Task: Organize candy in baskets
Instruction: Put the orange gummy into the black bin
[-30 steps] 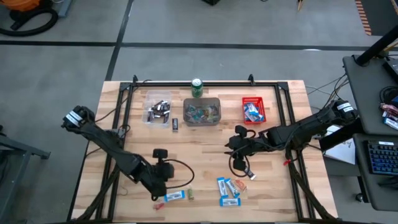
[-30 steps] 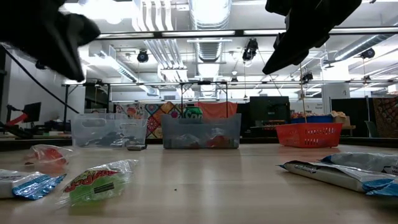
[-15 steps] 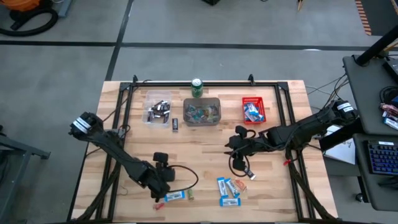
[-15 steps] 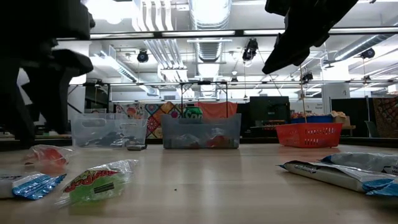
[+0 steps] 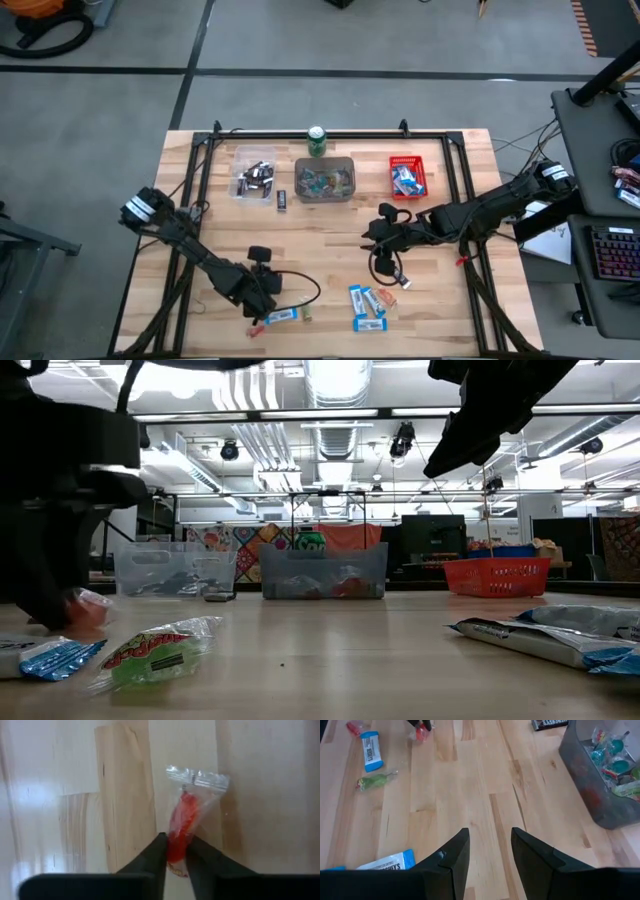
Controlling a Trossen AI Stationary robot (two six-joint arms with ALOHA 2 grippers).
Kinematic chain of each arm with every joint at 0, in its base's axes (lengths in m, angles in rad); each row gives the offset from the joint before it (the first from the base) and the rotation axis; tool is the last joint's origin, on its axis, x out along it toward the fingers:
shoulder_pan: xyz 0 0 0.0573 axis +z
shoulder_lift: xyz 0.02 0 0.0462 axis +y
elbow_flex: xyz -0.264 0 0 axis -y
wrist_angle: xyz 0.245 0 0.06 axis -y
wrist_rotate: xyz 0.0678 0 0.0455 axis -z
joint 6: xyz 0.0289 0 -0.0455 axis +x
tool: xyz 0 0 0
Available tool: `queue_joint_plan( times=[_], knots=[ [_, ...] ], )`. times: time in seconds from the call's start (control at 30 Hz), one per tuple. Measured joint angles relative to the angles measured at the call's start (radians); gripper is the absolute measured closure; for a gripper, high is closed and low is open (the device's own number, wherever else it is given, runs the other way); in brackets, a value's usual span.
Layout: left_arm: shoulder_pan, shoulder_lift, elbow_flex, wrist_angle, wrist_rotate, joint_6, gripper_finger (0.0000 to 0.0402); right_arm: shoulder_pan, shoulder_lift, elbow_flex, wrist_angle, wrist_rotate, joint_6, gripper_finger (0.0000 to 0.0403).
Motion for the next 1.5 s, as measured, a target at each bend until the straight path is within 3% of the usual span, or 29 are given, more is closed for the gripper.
queue_joint_plan(
  times=[0.1, 0.23, 0.5, 0.73, 0.87, 1.2, 1.3, 1.5],
  knots=[
    [-0.001, 0.009, 0.001, 0.002, -0.009, 0.004, 0.039, 0.0, 0.0, 0.0, 0.0, 0.0, 0.0, 0.0266],
    [0.0, -0.01, 0.0, -0.002, -0.03, 0.013, 0.0392, 0.0, 0.0, 0.0, 0.0, 0.0, 0.0, 0.0266],
    [0.039, -0.16, 0.001, 0.028, -0.233, 0.025, 0.04, 0.011, 0.0, 0.0, -0.001, 0.001, -0.006, 0.0266],
    [0.101, -0.253, -0.001, 0.22, -0.321, 0.231, 0.0401, 0.015, 0.0, 0.0, 0.0, 0.004, -0.019, 0.0266],
    [0.139, -0.259, 0.0, 0.35, -0.302, 0.394, 0.0401, 0.015, 0.0, -0.001, 0.003, 0.004, -0.021, 0.0266],
    [0.306, -0.258, -0.078, 0.627, -0.084, 0.656, 0.0401, 0.018, 0.0, -0.055, 0.098, 0.003, -0.047, 0.0266],
    [0.373, -0.259, -0.117, 0.716, -0.024, 0.701, 0.0401, 0.018, 0.0, -0.065, 0.11, 0.003, -0.045, 0.0266],
    [0.57, -0.256, -0.133, 0.774, -0.025, 0.69, 0.0401, 0.017, 0.001, -0.07, 0.144, 0.003, -0.044, 0.0266]
  ],
)
